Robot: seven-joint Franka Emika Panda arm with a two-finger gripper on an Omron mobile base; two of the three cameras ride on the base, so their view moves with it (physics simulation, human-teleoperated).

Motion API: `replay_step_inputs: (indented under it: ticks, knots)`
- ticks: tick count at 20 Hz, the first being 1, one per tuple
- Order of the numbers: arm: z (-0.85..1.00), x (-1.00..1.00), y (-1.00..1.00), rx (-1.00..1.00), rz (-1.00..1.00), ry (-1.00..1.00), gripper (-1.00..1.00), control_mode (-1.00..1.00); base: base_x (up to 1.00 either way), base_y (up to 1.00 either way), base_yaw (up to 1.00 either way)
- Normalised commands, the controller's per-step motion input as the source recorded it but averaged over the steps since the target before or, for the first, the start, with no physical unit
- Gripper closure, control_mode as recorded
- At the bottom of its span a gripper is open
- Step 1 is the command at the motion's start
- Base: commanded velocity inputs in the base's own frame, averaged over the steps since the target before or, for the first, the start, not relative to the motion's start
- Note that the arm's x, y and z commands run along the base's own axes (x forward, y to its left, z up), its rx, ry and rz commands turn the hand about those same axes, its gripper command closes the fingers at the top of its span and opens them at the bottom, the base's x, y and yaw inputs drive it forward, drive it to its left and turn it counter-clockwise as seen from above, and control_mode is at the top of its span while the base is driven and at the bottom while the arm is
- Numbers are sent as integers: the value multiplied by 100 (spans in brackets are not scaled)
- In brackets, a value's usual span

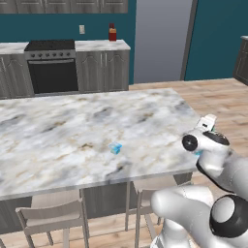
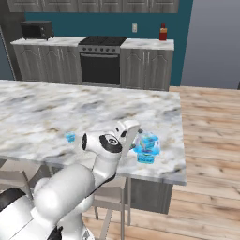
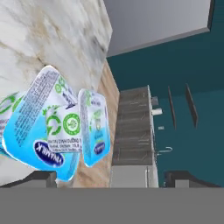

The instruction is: Stack the yogurt containers by placing the smaller containers on top of the larger containers.

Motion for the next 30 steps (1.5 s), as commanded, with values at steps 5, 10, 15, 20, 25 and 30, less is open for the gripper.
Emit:
replay_step_inputs:
  ticks: [5, 10, 15, 20, 25, 30]
  knots:
    - [48, -28, 62, -1, 0, 0, -100, -100, 0, 0, 0]
    - [56, -18, 53, 0, 0, 5, -100, -100, 0, 0, 0]
    - [67, -3, 41, 6, 0, 28, -100, -100, 0, 0, 0]
    - [58, -9, 38, 11, 0, 43, -100, -100, 0, 0, 0]
    - [39, -13, 38, 11, 0, 47, -100, -100, 0, 0, 0]
    - [11, -23, 28, 10, 0, 40, -100, -100, 0, 0, 0]
